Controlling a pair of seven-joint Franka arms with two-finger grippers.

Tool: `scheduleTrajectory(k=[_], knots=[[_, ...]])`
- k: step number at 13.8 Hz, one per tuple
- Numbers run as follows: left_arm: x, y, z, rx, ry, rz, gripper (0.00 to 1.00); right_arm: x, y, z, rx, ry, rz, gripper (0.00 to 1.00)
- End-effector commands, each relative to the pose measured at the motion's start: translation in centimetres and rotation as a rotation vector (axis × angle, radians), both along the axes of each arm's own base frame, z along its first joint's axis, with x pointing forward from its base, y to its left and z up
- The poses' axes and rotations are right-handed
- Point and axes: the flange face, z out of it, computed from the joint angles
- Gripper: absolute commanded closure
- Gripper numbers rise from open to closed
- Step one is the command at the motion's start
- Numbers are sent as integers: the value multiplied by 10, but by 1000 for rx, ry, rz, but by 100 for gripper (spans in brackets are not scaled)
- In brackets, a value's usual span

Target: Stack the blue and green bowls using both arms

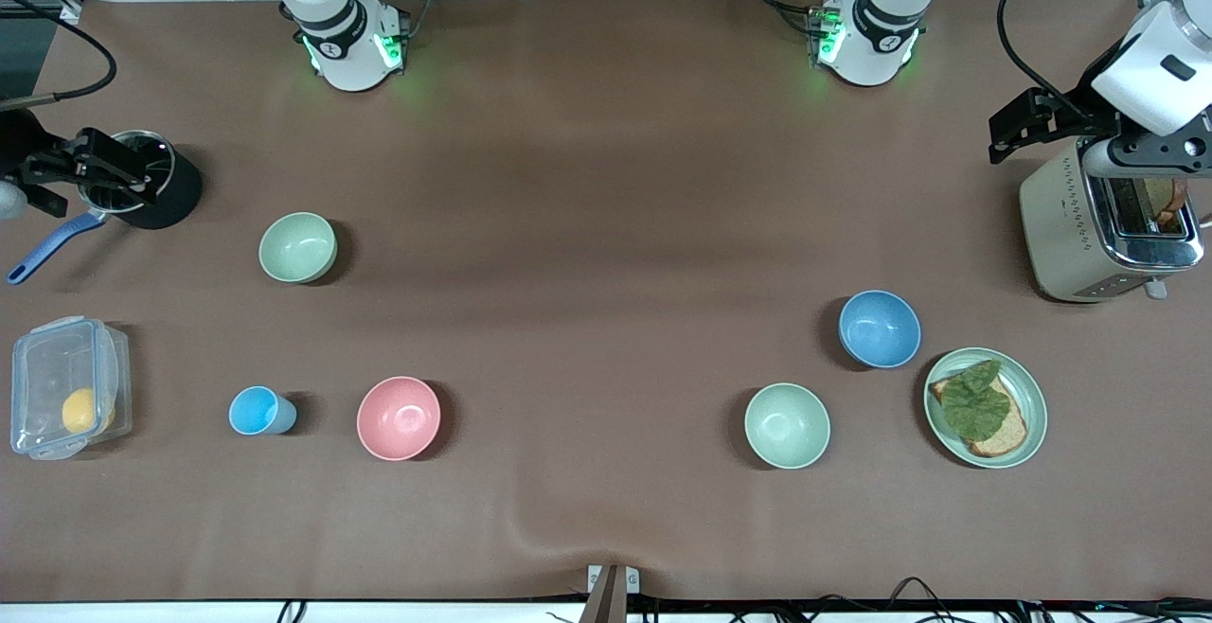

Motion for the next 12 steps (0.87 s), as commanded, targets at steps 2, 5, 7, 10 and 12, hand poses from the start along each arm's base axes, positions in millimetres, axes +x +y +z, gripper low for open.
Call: scheduleTrajectory(k=[2,5,7,10,12], knots=[[1,2,-6,15,0,-23,0,2,-8,-10,5,24,-6,0],[8,9,-14,17,19,1,0,17,-7,-43,10,91,5,0],[11,17,-15,13,22,17,0,23,-15,-69,11,157,9,0],[19,30,-27,16,43,49,0,22,-16,-102,22,257,47,0],[32,48,-50,15,79,79,0,17,-14,-115,21,261,47,0]])
